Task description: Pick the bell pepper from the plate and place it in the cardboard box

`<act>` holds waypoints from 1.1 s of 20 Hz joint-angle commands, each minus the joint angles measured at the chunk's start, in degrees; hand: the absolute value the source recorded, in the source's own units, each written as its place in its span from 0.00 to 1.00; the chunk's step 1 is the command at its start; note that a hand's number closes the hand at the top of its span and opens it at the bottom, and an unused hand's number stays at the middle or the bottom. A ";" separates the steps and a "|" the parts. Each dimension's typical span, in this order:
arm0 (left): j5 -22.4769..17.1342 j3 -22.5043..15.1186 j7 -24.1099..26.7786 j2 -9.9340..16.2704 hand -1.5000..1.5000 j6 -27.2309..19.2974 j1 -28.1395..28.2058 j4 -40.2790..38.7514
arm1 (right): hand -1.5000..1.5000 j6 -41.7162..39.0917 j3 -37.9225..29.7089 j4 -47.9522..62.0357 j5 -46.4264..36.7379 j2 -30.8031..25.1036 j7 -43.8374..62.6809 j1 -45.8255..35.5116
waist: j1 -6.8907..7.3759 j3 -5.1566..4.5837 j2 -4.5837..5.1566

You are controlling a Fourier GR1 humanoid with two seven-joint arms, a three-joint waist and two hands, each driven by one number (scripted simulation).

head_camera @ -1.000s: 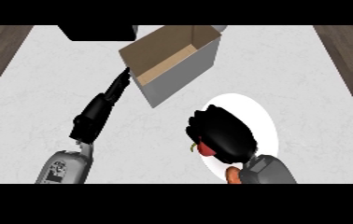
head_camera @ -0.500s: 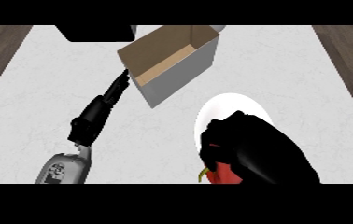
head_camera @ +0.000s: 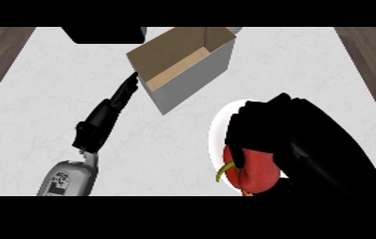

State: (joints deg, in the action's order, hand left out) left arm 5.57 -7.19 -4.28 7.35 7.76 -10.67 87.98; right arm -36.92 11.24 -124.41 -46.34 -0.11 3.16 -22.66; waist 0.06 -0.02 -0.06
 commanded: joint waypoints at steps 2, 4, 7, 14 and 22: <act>0.09 1.41 0.61 -0.20 0.50 0.69 -2.14 -2.22 | 1.00 2.72 -1.90 7.12 3.26 0.10 9.39 -11.68 | 0.19 -0.01 0.07; 0.81 0.57 1.30 -0.16 0.50 1.10 -0.93 -1.66 | 1.00 3.14 -5.95 12.26 4.48 0.11 8.39 -16.42 | 0.37 -0.01 0.10; 0.90 0.09 1.01 -0.37 0.50 1.05 2.92 2.24 | 1.00 3.12 -10.04 16.82 5.80 -1.24 4.76 -17.80 | 0.44 0.01 0.07; 2.63 0.06 0.10 -2.89 0.50 -0.55 -1.25 -1.68 | 1.00 12.57 -5.91 31.58 6.65 0.10 9.80 -28.66 | 0.45 -0.01 0.11; 1.45 1.00 -4.15 -3.10 0.50 0.47 -3.28 0.72 | 1.00 25.66 -4.75 51.39 -2.28 0.09 1.60 -34.18 | 0.80 0.01 0.23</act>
State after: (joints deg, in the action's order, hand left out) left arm 6.90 -5.96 -5.17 5.68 9.08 -12.16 87.71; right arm -16.54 5.51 -81.17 -45.67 -0.25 6.70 -54.06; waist 0.75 -0.02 0.14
